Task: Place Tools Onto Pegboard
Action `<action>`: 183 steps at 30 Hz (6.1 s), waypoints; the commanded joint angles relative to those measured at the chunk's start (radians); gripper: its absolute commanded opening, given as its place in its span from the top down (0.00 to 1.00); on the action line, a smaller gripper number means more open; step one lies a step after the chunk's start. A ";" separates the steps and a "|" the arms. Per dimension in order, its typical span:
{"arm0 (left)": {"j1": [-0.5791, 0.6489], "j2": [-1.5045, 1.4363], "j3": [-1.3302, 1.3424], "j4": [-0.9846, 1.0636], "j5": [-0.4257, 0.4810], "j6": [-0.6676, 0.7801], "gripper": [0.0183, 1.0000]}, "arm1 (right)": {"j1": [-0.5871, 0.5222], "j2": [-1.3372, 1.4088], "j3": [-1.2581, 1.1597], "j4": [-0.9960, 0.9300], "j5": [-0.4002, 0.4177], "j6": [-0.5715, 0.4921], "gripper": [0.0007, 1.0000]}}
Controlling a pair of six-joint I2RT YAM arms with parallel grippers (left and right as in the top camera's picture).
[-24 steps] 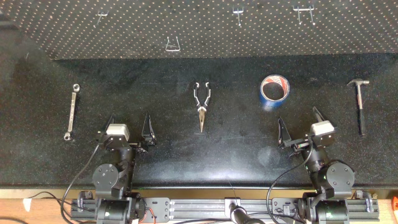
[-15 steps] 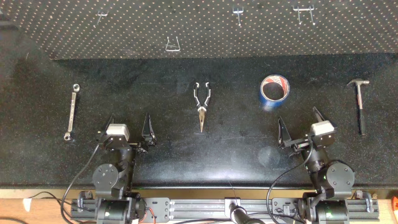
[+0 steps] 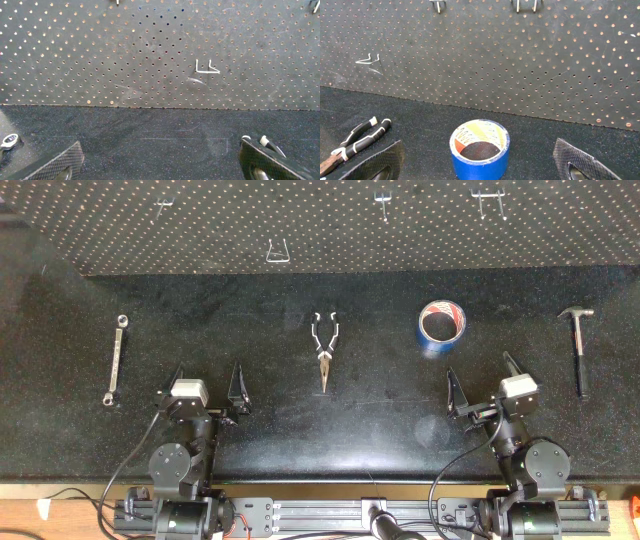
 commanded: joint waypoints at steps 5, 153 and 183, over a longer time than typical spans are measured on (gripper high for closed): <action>-0.005 -0.006 -0.002 -0.005 -0.007 -0.005 0.00 | 0.004 -0.010 -0.003 -0.004 -0.016 0.011 0.02; -0.470 1.995 1.392 -0.752 -0.053 -0.473 0.04 | 0.004 -0.010 -0.003 -0.004 -0.016 0.011 0.02; -0.489 2.028 1.392 -0.724 -0.080 -0.473 0.99 | 0.004 -0.010 -0.003 -0.004 -0.016 0.011 0.02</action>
